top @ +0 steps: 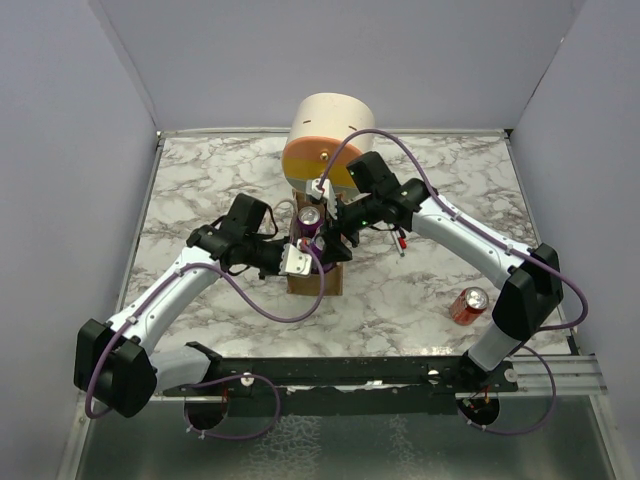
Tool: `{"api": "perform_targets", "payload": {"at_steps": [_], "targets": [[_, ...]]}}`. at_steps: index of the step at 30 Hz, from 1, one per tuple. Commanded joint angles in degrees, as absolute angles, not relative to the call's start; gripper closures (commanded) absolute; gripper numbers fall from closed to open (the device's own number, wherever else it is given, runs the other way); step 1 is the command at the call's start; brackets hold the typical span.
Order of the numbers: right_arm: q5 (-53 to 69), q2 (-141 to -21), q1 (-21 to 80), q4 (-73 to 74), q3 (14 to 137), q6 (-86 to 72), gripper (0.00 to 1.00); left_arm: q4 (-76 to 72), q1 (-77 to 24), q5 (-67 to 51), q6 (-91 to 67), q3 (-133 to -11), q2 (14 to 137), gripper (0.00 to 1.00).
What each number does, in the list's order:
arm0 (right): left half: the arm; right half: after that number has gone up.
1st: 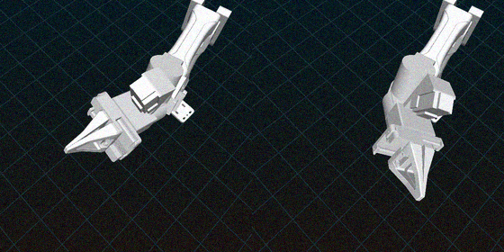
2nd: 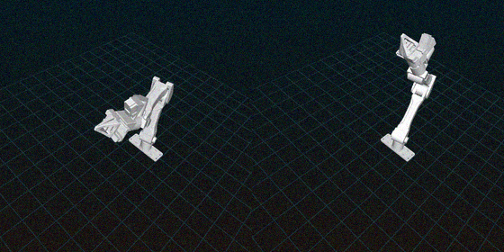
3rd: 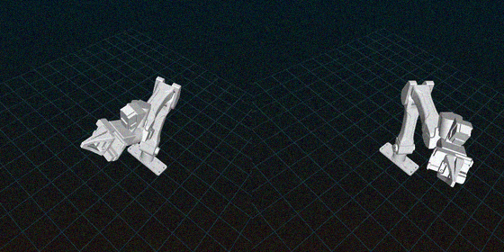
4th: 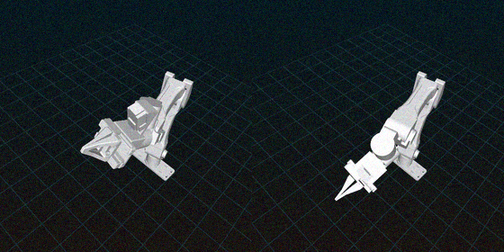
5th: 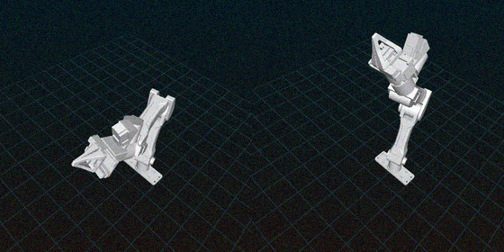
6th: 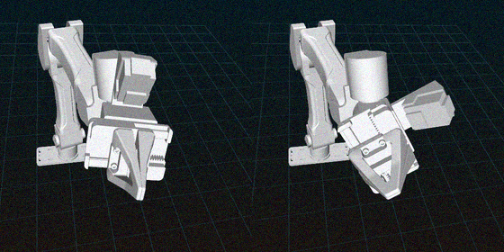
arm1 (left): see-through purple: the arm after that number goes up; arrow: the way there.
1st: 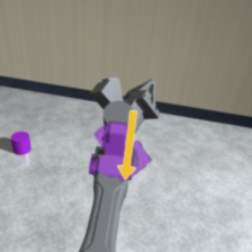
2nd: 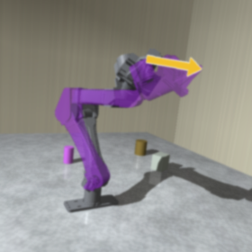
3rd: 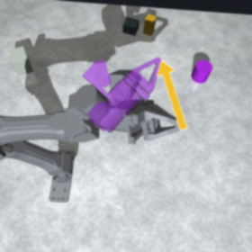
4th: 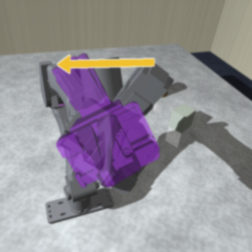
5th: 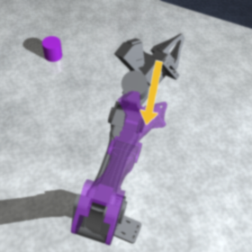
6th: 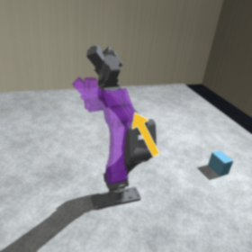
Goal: Place the beverage into the canvas bag
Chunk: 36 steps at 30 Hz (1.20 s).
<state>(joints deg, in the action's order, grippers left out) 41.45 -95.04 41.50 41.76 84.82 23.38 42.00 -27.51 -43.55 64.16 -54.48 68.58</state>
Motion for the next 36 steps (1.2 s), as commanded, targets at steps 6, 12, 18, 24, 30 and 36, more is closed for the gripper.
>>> {"api": "perform_targets", "payload": {"at_steps": [6,12,18,24,30,36], "targets": [[42.06,-92.22,41.57,41.17,82.87,25.34,0.96,43.15,-27.95,-46.26,64.78,-51.86,66.65,1.00],[41.35,-94.55,41.75,44.42,85.86,25.59,0.96,42.87,-27.95,-46.69,64.25,-51.57,66.53,1.00],[40.32,-94.61,42.25,42.26,84.70,24.10,0.96,42.49,-27.95,-46.73,64.75,-50.48,66.36,1.00],[36.85,-94.81,43.31,41.01,83.60,24.02,0.96,42.47,-28.04,-47.33,64.39,-50.34,66.21,1.00],[36.89,-94.53,43.96,38.87,82.82,22.42,0.95,42.60,-28.04,-46.88,65.13,-50.09,66.43,1.00],[35.09,-94.18,44.56,35.49,79.46,19.78,0.94,42.68,-28.08,-47.19,65.84,-49.74,66.30,1.00]]}}
